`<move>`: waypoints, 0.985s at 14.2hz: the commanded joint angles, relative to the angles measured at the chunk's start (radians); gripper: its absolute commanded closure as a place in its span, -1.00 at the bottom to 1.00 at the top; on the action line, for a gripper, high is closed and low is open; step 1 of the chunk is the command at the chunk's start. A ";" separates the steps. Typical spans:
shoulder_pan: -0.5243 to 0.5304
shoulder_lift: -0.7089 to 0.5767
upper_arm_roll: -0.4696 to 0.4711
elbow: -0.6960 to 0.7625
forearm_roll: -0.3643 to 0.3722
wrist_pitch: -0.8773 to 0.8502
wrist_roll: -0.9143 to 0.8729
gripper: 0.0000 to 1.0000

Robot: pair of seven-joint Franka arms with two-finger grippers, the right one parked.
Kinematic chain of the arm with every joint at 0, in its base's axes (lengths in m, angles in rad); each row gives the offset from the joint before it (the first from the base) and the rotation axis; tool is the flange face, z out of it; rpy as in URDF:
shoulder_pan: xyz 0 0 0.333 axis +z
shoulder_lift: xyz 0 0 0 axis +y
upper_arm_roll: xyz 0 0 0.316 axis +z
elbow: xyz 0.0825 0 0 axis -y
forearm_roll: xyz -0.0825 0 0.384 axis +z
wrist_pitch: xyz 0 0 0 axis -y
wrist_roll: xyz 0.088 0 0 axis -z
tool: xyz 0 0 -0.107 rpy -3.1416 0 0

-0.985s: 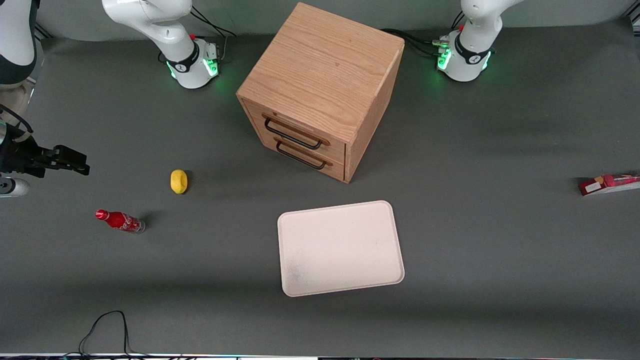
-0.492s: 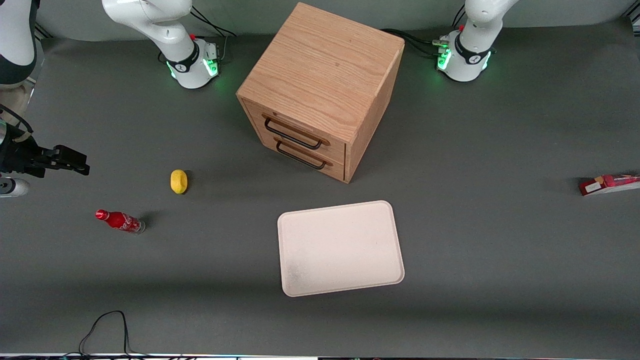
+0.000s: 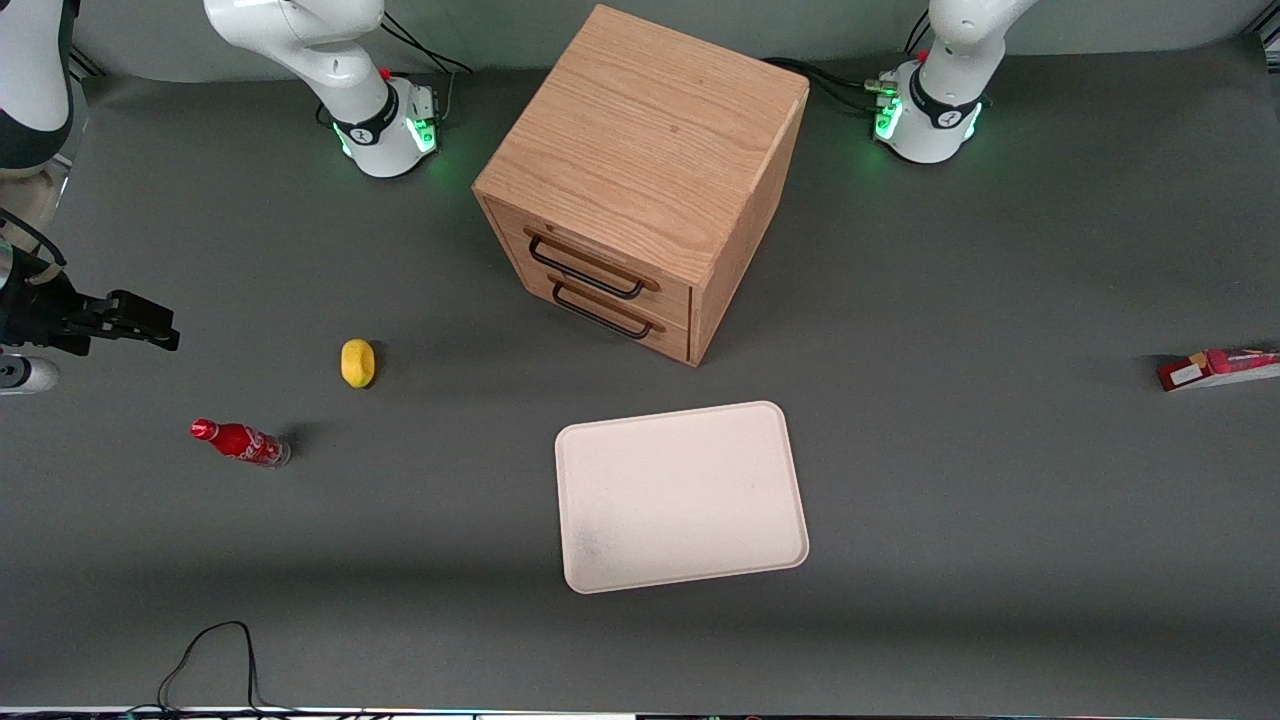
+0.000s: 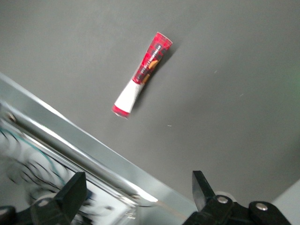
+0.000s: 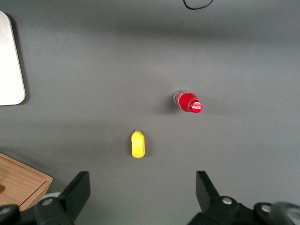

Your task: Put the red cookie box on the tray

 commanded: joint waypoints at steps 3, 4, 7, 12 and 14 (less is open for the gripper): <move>-0.019 -0.020 -0.021 -0.228 0.003 0.215 0.233 -1.00; -0.017 -0.020 -0.033 -0.268 -0.008 0.261 0.286 -1.00; -0.002 -0.012 -0.033 -0.398 -0.085 0.425 0.418 -1.00; 0.018 0.047 -0.032 -0.535 -0.096 0.657 0.440 -0.99; 0.019 0.086 -0.032 -0.536 -0.097 0.665 0.440 -0.98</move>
